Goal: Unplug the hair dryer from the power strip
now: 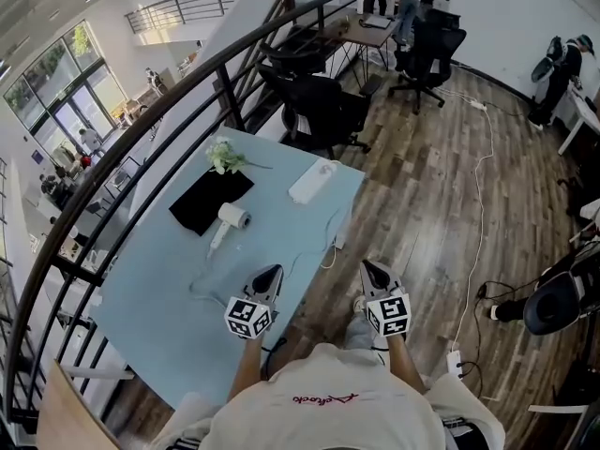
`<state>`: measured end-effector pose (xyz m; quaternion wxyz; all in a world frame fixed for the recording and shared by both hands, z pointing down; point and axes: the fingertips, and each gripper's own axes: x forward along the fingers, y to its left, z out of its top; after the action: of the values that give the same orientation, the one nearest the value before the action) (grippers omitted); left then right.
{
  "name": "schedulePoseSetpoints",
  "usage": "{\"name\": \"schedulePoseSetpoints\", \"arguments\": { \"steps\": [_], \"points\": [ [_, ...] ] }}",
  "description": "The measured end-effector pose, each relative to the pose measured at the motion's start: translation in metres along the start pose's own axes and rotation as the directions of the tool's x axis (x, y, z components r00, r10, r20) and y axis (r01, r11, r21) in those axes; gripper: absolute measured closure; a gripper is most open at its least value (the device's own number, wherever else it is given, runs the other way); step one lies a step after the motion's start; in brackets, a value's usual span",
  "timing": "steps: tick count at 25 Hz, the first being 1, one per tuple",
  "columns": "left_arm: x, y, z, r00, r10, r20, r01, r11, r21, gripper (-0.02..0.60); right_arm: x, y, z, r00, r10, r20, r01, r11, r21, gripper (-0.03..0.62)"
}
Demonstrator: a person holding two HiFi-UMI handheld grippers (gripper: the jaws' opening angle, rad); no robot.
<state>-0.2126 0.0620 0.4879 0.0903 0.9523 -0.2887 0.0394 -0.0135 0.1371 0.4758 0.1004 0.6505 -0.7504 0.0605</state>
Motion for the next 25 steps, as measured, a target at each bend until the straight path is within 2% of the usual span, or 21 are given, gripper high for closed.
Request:
{"name": "schedulePoseSetpoints", "arguments": {
  "steps": [5, 14, 25],
  "points": [
    [0.039, 0.017, 0.004, 0.999, 0.043, 0.002, -0.043, 0.999, -0.008, 0.574, 0.036, -0.034, 0.003, 0.999, 0.036, -0.002, -0.036, 0.999, -0.006, 0.577],
    [0.110, 0.026, 0.032, 0.994, 0.105, -0.004, -0.105, 0.994, 0.001, 0.574, 0.084, -0.106, 0.024, 0.996, 0.089, 0.021, -0.089, 0.996, 0.005, 0.577],
    [0.192, 0.057, 0.064, 0.975, 0.220, 0.010, -0.220, 0.975, 0.032, 0.574, 0.143, -0.200, 0.037, 0.990, 0.134, 0.032, -0.135, 0.991, 0.010, 0.577]
  ]
}}
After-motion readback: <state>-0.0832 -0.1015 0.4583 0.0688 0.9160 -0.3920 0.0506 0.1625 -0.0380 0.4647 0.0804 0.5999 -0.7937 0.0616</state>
